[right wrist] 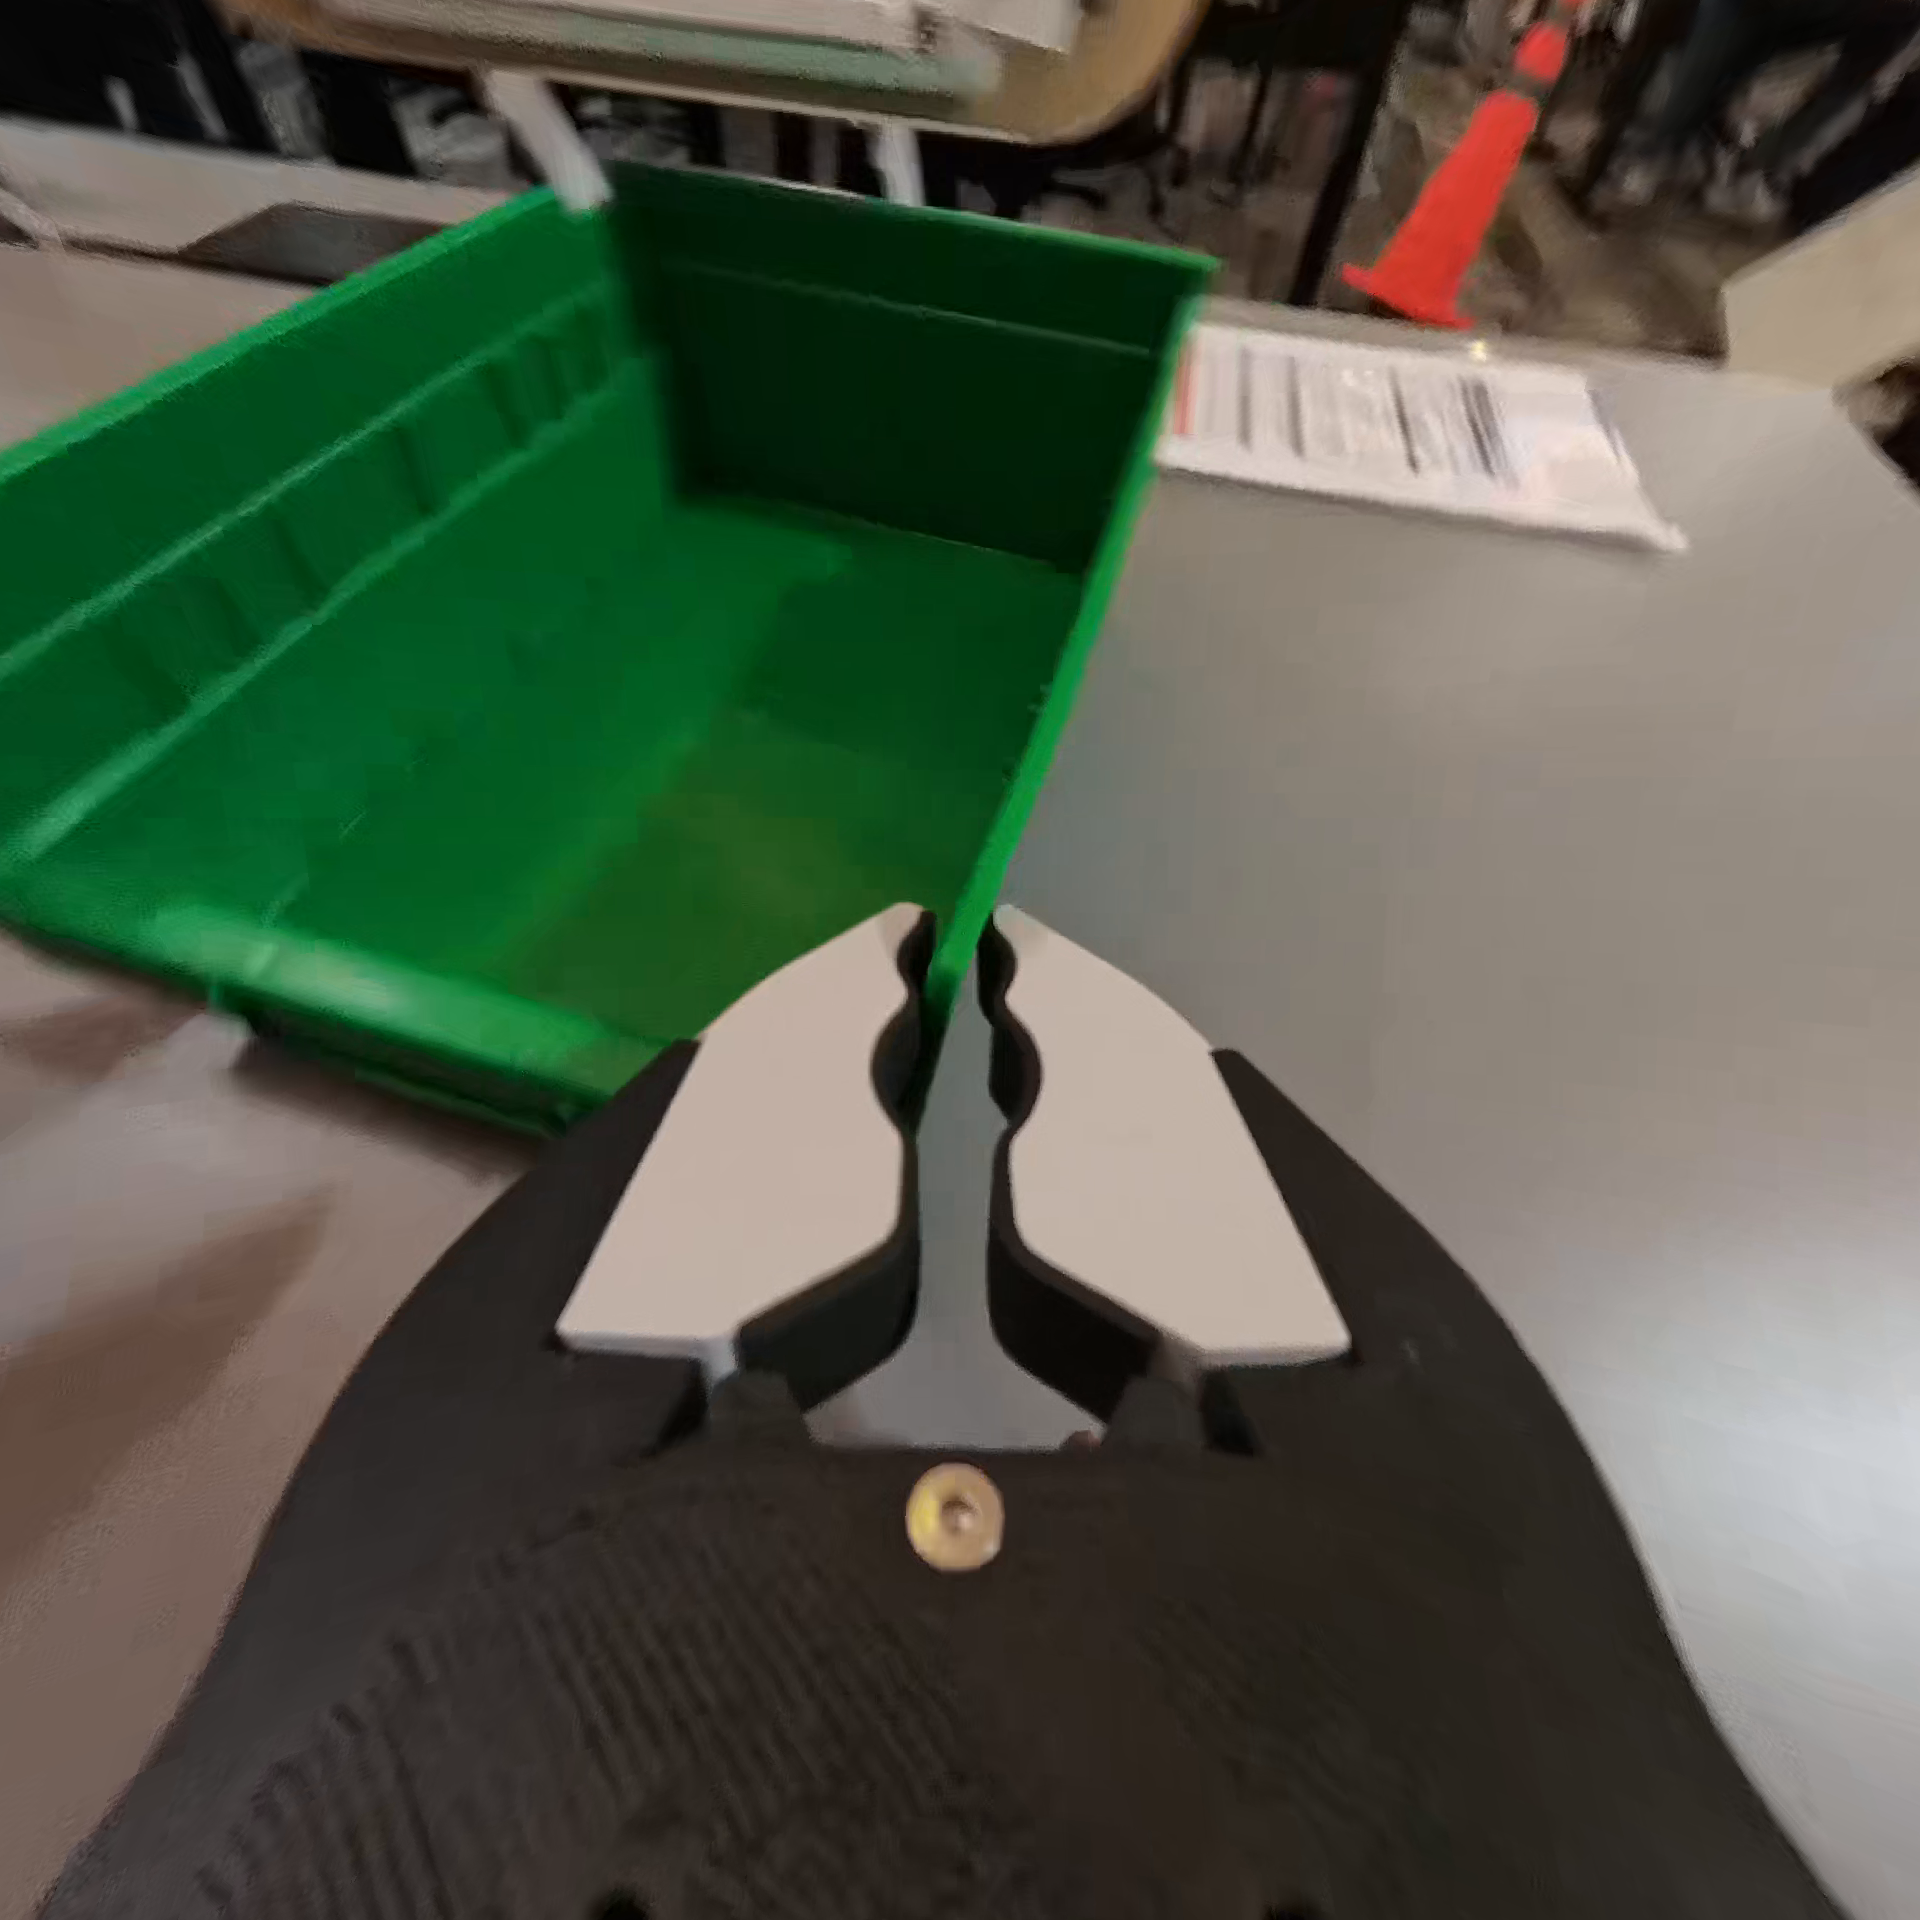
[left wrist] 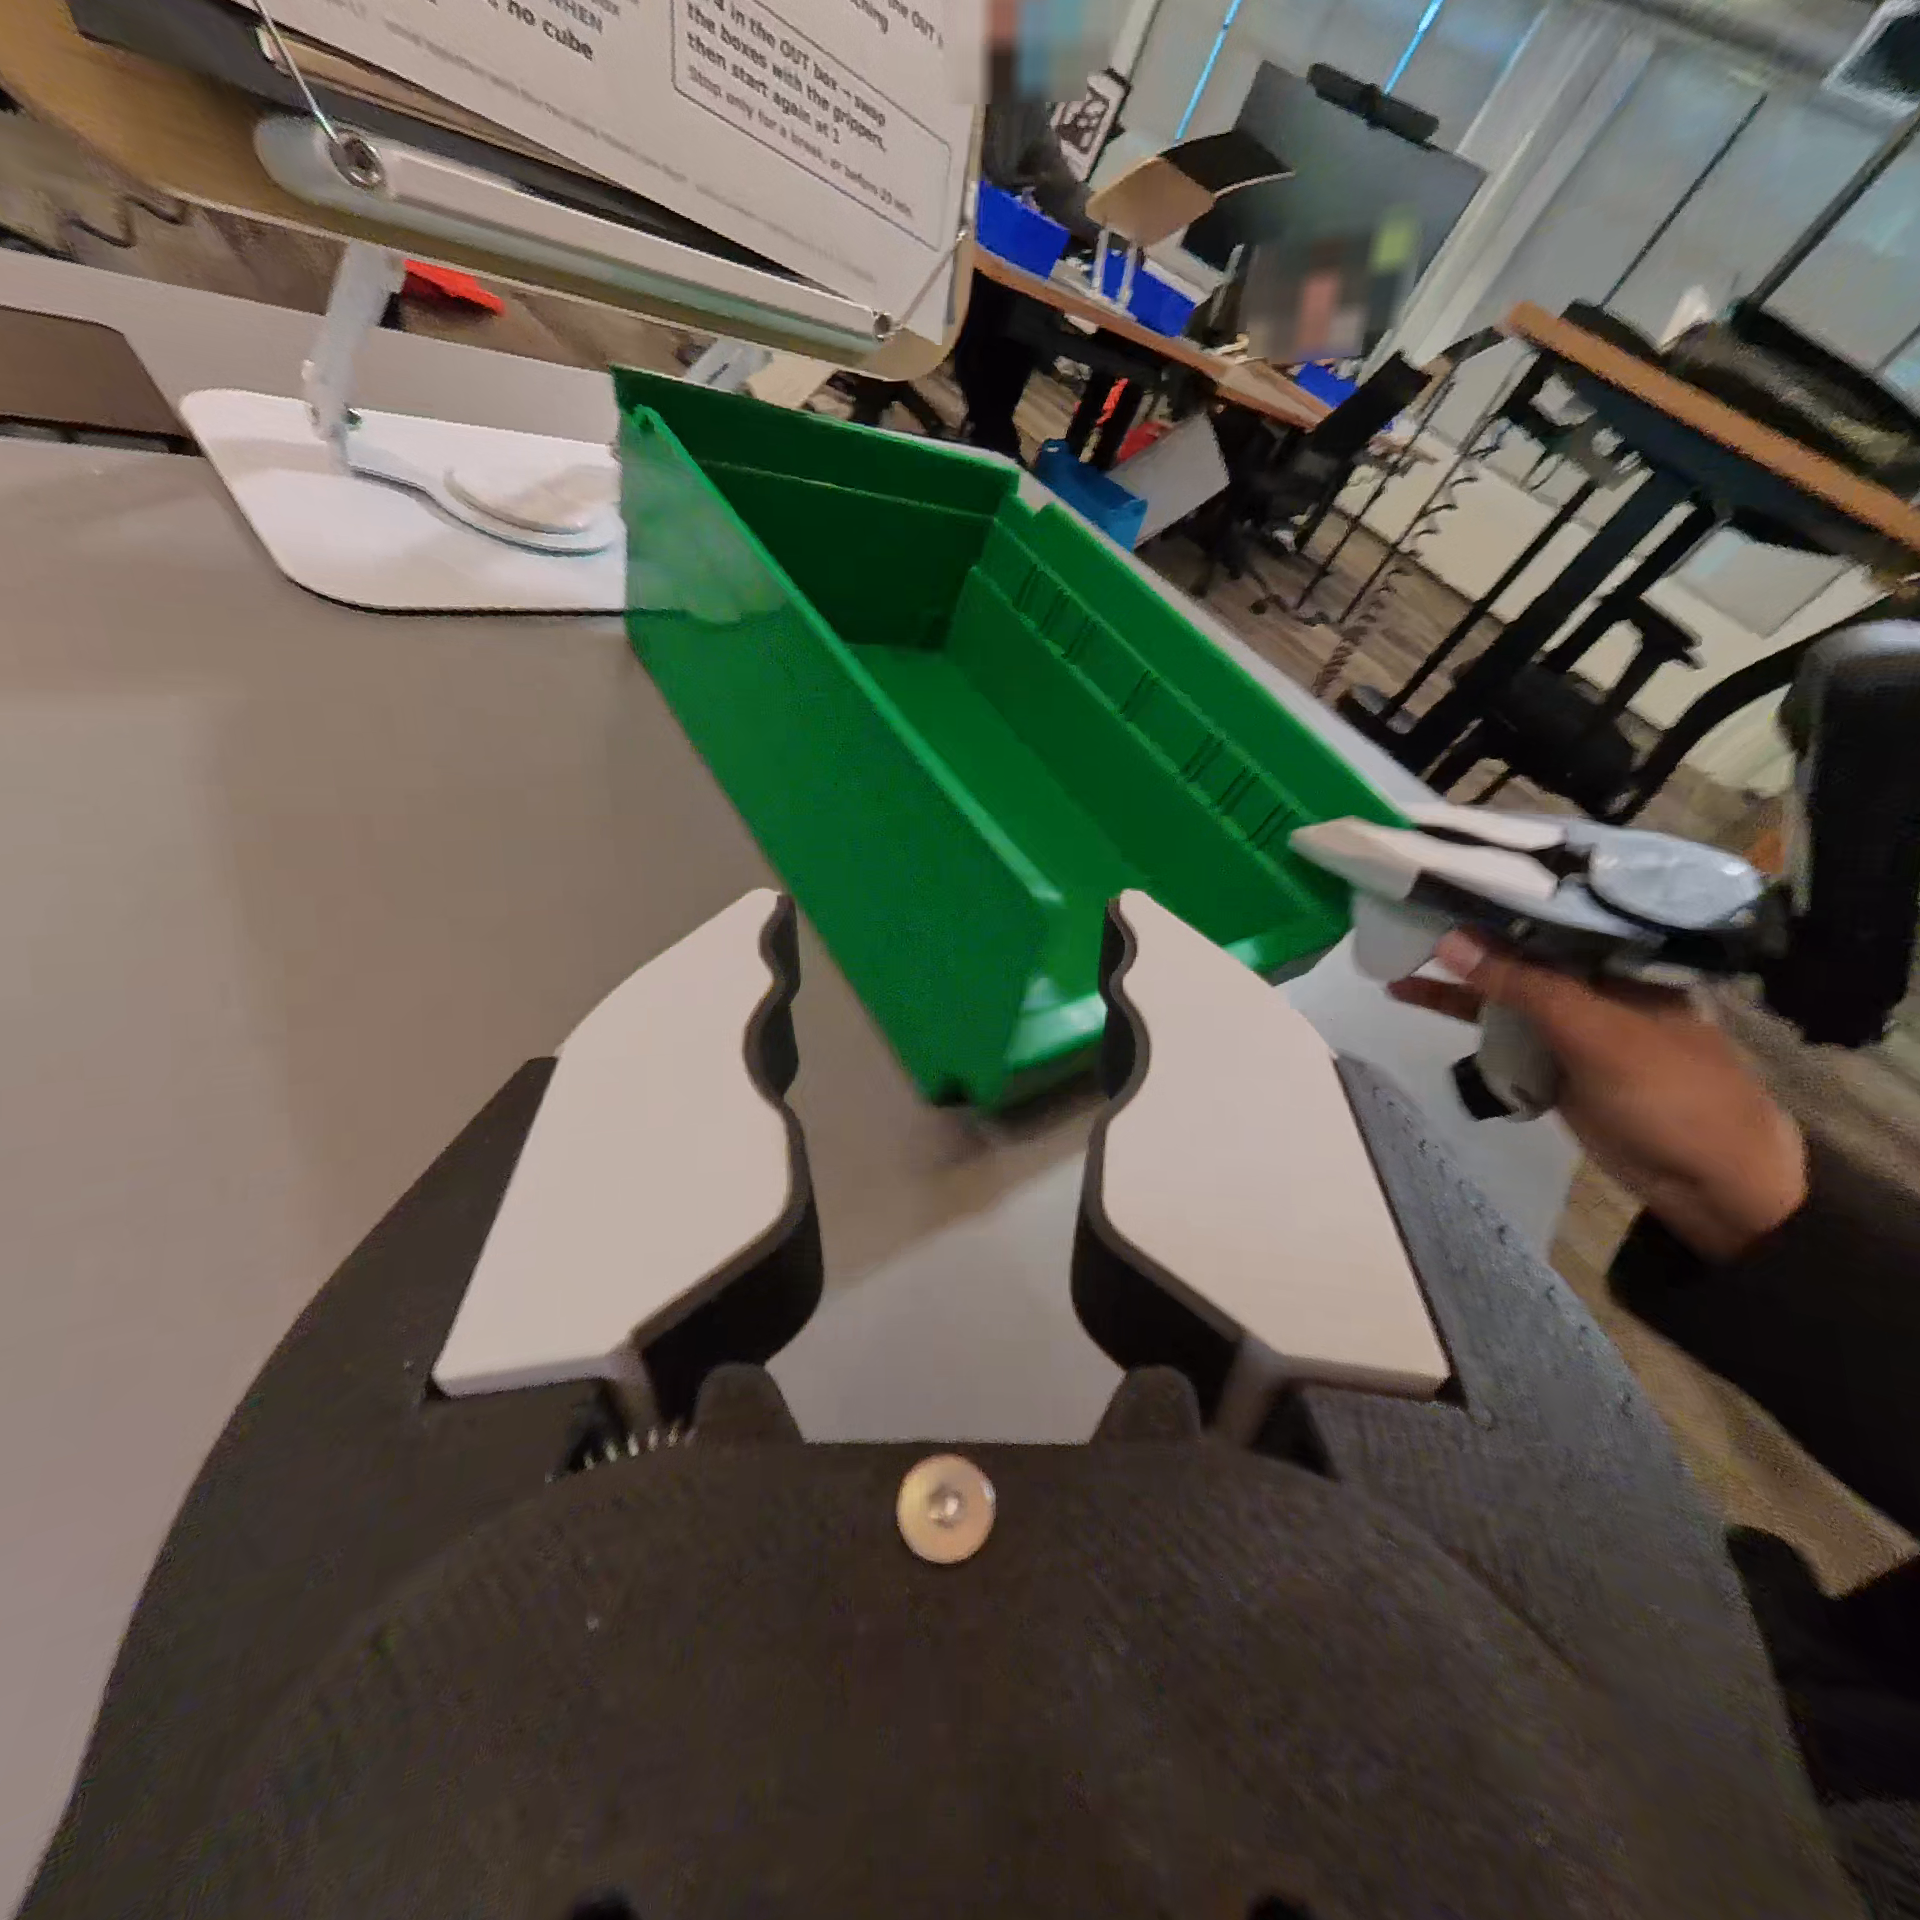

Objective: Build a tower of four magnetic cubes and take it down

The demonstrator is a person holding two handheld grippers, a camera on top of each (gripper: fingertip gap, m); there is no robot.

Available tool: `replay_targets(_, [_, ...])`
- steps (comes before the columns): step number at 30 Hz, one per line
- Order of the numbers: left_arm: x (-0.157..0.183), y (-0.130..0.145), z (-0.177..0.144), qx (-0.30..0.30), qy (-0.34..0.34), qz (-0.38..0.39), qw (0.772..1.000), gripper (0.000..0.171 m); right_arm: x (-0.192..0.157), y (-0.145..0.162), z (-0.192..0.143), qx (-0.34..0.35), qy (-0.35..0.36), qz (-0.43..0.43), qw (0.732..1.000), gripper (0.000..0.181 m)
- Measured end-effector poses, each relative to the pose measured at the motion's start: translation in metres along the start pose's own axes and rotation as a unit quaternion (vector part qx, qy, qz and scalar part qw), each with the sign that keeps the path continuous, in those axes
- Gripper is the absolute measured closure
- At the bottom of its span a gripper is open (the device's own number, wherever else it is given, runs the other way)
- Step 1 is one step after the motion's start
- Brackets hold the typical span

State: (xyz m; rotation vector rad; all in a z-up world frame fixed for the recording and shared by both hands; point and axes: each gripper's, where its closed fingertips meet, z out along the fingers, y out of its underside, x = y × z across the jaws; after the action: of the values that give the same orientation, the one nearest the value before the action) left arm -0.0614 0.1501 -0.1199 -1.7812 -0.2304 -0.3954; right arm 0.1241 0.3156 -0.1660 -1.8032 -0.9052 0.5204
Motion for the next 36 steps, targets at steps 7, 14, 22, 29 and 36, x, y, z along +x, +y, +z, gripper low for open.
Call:
replay_targets(7, [0.006, 0.011, 0.009, -0.034, -0.01, 0.057, 0.998, 0.116, 0.124, 0.015, -0.013, -0.012, -0.009, 0.128, 0.992, 0.173])
replay_targets(14, [0.008, 0.016, 0.011, -0.047, 0.022, 0.02, 0.998, 0.116, 0.214, 0.033, -0.042, -0.011, 0.062, 0.132, 0.989, 0.173])
replay_targets(22, [0.012, 0.019, 0.012, -0.054, 0.042, 0.003, 0.998, 0.116, 0.253, 0.043, -0.061, 0.016, 0.048, 0.142, 0.989, 0.177])
replay_targets(29, [0.017, 0.022, 0.012, -0.062, 0.044, 0.015, 0.997, 0.116, 0.278, 0.052, -0.079, 0.042, 0.044, 0.181, 0.982, 0.177])
replay_targets(36, [0.018, 0.024, 0.013, -0.066, 0.042, 0.02, 0.997, 0.116, 0.279, 0.051, -0.079, 0.054, 0.049, 0.186, 0.98, 0.177])
